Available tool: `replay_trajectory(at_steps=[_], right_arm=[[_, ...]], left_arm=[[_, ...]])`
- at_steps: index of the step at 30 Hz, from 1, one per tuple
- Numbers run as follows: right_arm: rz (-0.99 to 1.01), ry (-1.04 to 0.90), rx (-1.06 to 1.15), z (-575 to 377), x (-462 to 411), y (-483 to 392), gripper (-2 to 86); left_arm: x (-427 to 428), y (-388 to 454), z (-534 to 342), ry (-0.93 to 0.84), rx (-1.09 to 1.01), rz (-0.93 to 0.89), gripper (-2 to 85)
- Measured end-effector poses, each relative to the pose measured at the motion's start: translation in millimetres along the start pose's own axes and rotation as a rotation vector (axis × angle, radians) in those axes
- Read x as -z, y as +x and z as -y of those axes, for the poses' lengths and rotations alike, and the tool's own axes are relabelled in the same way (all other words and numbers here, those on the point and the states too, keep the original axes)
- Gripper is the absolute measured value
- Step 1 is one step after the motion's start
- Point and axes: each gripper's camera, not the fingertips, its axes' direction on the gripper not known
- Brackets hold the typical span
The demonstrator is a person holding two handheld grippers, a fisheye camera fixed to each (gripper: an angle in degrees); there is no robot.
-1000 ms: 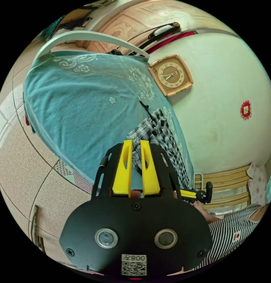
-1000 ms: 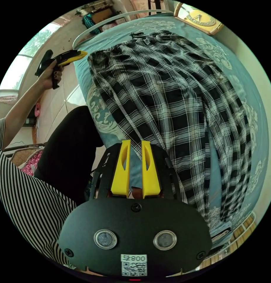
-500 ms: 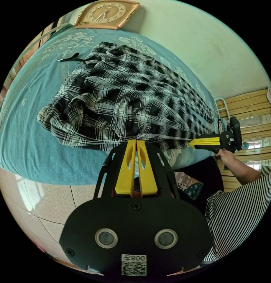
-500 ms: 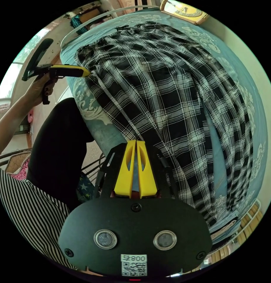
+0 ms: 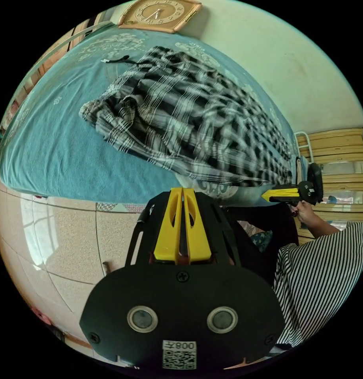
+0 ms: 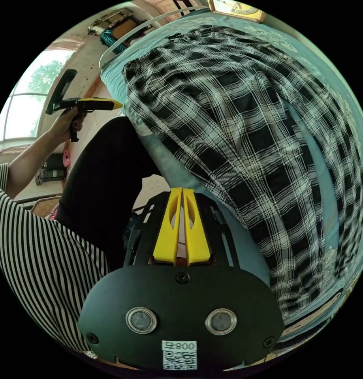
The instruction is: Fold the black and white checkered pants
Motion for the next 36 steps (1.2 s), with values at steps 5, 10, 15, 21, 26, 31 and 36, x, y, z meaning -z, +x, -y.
replay_trajectory(at_steps=[5,10,15,21,26,31,36], right_arm=[[-0.019,0.092,-0.146,-71,51,-1,0.2],[-0.097,0.185,-0.478,-193,111,27,2.9],[-0.111,0.294,-0.850,-321,149,59,5.3],[0.081,0.517,-1.221,-446,171,83,6.3],[0.140,0.545,-1.292,-484,185,75,6.0],[0.179,0.524,-1.279,-512,207,54,2.8],[0.179,0.633,-1.242,-556,256,27,1.6]], left_arm=[[-73,16,-1,-0.005,-0.183,-0.176,4.8],[-190,50,4,-0.158,-0.419,-0.157,6.6],[-287,36,-16,-0.313,-0.518,0.065,4.0],[-353,-24,-41,-0.338,-0.484,0.095,0.8],[-401,-69,-65,-0.349,-0.505,0.126,0.3],[-446,-126,-92,-0.350,-0.531,0.118,0.2],[-474,-181,-118,-0.315,-0.554,0.086,0.2]])
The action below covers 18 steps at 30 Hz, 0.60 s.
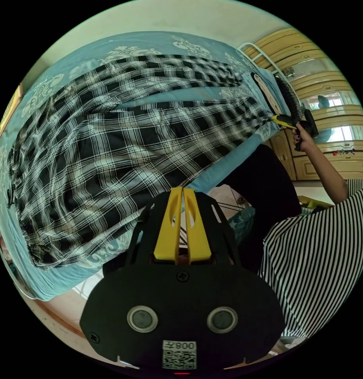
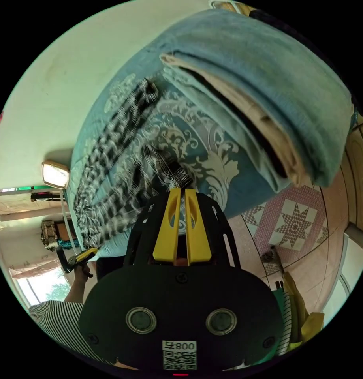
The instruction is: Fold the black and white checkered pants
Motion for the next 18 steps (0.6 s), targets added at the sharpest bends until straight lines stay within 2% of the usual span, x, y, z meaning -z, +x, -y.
replay_trajectory(at_steps=[4,9,12,18], right_arm=[[-0.047,-0.017,0.062,-12,45,2,1.6],[-0.131,-0.174,0.009,-41,32,29,1.9],[-0.028,-0.108,-0.050,-61,55,46,2.7],[-0.032,-0.042,-0.031,-94,100,52,4.1]], left_arm=[[-72,-38,-31,-0.066,0.017,-0.022,0.2],[-152,-79,-67,-0.171,0.039,-0.017,0.3],[-178,-103,-92,-0.140,0.039,-0.053,0.5],[-225,-132,-107,0.001,-0.050,-0.217,2.6]])
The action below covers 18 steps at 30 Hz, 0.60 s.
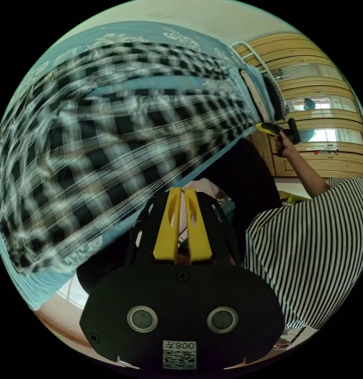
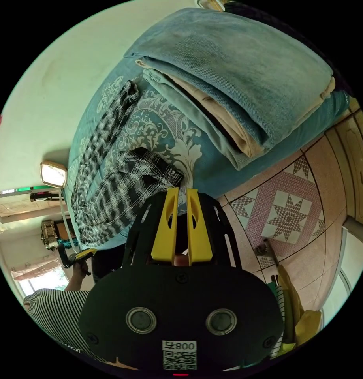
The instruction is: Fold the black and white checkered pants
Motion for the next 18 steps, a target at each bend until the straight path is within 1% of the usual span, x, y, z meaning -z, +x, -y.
replay_trajectory(at_steps=[2,4,8,10,12,14,16,18], right_arm=[[0.015,0.031,0.016,-8,11,-2,4.0],[0.004,0.071,0.032,-15,22,-5,4.5],[0.010,0.085,0.054,-19,30,-4,5.6],[0.003,0.082,0.059,-23,32,-1,6.0],[0.008,0.084,0.045,-28,33,4,6.2],[0.040,0.079,0.040,-33,32,8,6.5],[0.020,0.055,0.044,-39,30,10,6.5],[0.021,0.065,0.046,-45,33,12,6.3]], left_arm=[[-19,-4,13,0.027,-0.068,-0.048,3.7],[-51,-4,42,0.038,-0.180,-0.121,5.6],[-109,10,98,0.000,-0.348,-0.192,7.8],[-152,23,133,-0.046,-0.434,-0.159,8.6],[-187,29,155,-0.092,-0.472,-0.142,8.8],[-219,32,172,-0.122,-0.490,-0.107,8.9],[-265,30,185,-0.183,-0.495,-0.042,8.8],[-300,22,188,-0.241,-0.484,-0.020,8.7]])
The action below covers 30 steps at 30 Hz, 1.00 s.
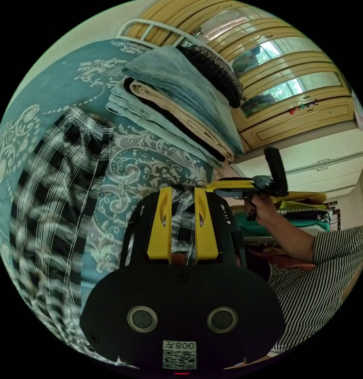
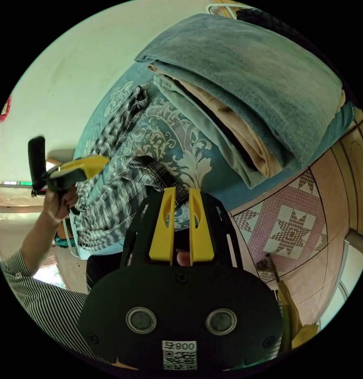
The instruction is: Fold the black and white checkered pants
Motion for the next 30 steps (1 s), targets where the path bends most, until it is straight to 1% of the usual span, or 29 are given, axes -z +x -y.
replay_trajectory(at_steps=[2,4,8,11,13,17,19,21,22,24,26,28,30], right_arm=[[0.016,0.006,-0.006,-4,3,3,6.1],[0.044,0.012,-0.011,-11,7,6,5.9],[0.050,0.028,-0.013,-20,11,8,4.6],[0.080,0.028,-0.006,-24,15,10,1.7],[0.125,0.085,0.000,-31,27,11,0.7],[0.188,0.171,-0.002,-41,50,15,0.2],[0.173,0.225,-0.029,-48,64,21,0.2],[0.179,0.252,-0.045,-51,70,25,0.2],[0.182,0.245,-0.052,-51,69,28,0.3],[0.193,0.216,-0.049,-51,63,28,0.5],[0.190,0.184,-0.033,-50,55,22,1.0],[0.168,0.168,-0.014,-48,48,11,2.5],[0.170,0.169,-0.021,-46,45,7,4.7]], left_arm=[[-32,-9,0,-0.059,0.015,0.034,8.3],[-74,-19,-7,-0.171,0.021,0.078,7.0],[-103,-24,-23,-0.173,-0.026,0.113,4.5],[-107,-25,-35,-0.086,-0.062,0.068,3.5],[-105,-23,-39,-0.015,-0.104,0.036,3.1],[-115,-18,-37,0.004,-0.182,0.033,2.9],[-129,-19,-36,-0.019,-0.215,0.080,3.0],[-146,-26,-37,-0.060,-0.215,0.117,3.3],[-157,-33,-38,-0.097,-0.193,0.170,3.6],[-168,-46,-43,-0.134,-0.155,0.209,4.4],[-169,-56,-50,-0.118,-0.122,0.191,5.4],[-167,-66,-59,-0.088,-0.094,0.133,6.9],[-168,-71,-63,-0.086,-0.076,0.152,7.4]])
